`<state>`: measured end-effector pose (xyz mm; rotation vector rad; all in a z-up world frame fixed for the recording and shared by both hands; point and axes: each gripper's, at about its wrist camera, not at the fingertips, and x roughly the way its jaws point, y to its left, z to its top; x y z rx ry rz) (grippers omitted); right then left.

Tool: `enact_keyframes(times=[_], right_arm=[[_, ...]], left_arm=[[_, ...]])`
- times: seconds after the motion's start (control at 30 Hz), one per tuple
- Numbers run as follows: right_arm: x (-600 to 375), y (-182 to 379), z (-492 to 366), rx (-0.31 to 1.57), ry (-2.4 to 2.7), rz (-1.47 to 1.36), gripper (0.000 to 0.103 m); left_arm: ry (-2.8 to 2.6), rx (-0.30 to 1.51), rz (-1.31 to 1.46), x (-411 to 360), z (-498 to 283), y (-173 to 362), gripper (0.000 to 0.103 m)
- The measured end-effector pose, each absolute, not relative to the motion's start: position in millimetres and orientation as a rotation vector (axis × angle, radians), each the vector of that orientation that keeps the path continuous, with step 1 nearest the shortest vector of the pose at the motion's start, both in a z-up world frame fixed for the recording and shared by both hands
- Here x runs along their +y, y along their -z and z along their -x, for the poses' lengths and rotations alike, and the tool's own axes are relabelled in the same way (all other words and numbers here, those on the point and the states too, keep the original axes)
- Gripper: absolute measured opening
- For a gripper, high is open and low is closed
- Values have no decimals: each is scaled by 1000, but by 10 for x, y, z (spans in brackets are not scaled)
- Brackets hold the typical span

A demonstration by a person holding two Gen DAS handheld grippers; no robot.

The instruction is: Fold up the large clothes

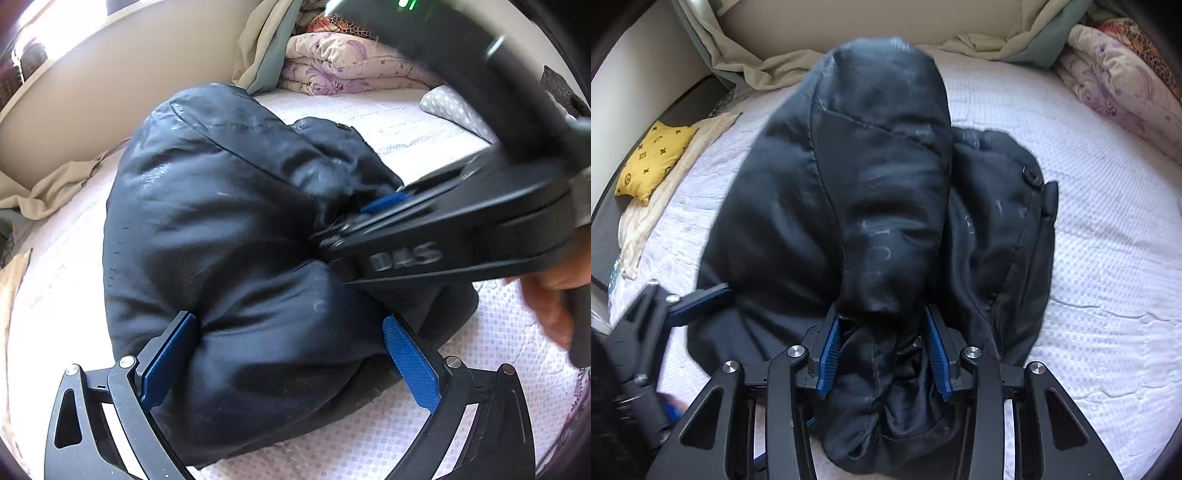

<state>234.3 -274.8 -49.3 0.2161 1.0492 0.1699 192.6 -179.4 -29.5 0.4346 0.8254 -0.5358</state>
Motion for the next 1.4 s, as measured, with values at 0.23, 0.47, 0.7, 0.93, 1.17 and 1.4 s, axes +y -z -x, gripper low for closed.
enact_keyframes(times=[0.23, 0.47, 0.7, 0.93, 1.17, 1.4], right_arm=[[-2706, 677, -2407, 1019, -124, -241, 40], [-2740, 409, -2132, 946, -116, -316, 52], [-2777, -47, -1790, 840, -114, -339, 63], [-2787, -281, -1409, 766, -75, -331, 71], [-2770, -452, -1084, 686, -43, -335, 86], [-2721, -366, -1060, 719, -47, -324, 87]], left_arm=[[489, 838, -398, -1420, -1718, 121, 101], [327, 881, -332, -675, -1523, 86, 101], [273, 875, -269, -500, -1479, 38, 101], [261, 879, -240, -572, -1387, 7, 101], [236, 853, -219, -530, -1278, -105, 102], [239, 858, -205, -501, -1348, -132, 102]])
